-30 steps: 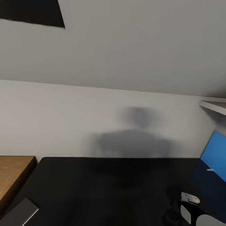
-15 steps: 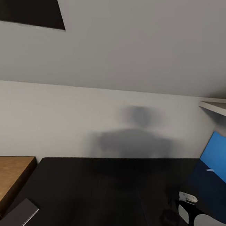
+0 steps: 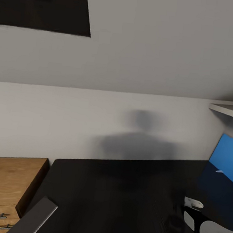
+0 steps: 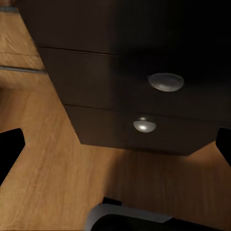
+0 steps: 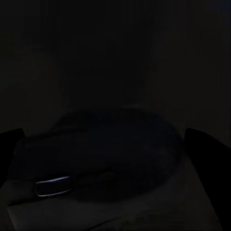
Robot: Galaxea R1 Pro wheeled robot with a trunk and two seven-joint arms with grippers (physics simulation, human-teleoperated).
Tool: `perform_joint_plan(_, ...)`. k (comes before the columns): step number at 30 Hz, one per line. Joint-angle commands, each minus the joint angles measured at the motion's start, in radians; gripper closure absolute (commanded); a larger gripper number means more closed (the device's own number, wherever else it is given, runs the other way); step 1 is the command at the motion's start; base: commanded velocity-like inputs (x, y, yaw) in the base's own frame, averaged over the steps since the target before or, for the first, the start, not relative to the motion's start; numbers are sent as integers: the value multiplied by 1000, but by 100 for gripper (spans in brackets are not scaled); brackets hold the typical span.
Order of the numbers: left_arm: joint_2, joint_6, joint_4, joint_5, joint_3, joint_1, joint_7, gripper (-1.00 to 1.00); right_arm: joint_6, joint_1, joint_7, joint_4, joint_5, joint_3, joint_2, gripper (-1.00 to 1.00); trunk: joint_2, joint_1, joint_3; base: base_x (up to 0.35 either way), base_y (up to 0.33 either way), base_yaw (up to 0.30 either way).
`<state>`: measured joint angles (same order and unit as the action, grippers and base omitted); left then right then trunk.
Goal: In the bedroom, organize the workspace by keeping the computer under the desk, ensuring the monitor is on the desk, placing the keyboard on the desk next to the monitor, placing the mouse on the desk next to the keyboard, moving the folder from the swivel chair onto the desk next to the mouse, stacking the notebook on top of the folder with the pen on top of the notebook, and positioning the swivel chair next to the desk.
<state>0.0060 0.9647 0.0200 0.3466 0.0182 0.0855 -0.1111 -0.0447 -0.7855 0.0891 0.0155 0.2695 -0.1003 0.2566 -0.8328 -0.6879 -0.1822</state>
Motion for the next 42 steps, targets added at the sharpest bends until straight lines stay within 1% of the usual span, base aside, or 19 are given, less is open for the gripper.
perform_joint_plan(1,0,0,1,11,2,0,-10,-100,-2,-1,2,1,8,-9,0,100,-1,0,-1,-272,214,0)
perform_joint_plan(7,-1,0,1,11,2,0,-10,-100,-2,-1,3,1,8,-9,-1,100,-1,0,-1,-300,130,0)
perform_joint_plan(15,-1,0,1,11,2,0,-10,-100,-1,-1,4,1,8,-9,-12,100,-1,0,-1,-329,8,0)
perform_joint_plan(26,-1,0,1,11,3,0,-10,-100,-1,-1,5,1,8,-9,-13,100,-1,0,-1,-330,0,0)
perform_joint_plan(29,-1,-1,1,11,3,0,-10,-100,0,-1,5,1,7,-9,-22,100,-1,0,-1,-330,0,0)
perform_joint_plan(31,-1,0,1,10,3,0,-11,-100,11,-1,7,0,7,-9,-30,100,-1,0,-1,-319,0,0)
perform_joint_plan(33,-1,0,1,11,3,0,-11,-100,33,-1,8,0,7,-9,-32,100,-1,0,-1,-162,0,0)
perform_joint_plan(36,-1,0,1,11,3,0,-10,-100,44,-1,9,0,7,-8,-32,100,-1,0,-1,-50,0,0)
perform_joint_plan(42,-1,0,1,11,-1,0,-9,-100,49,-1,9,0,7,-7,-33,100,41,23,18,-7,0,0)
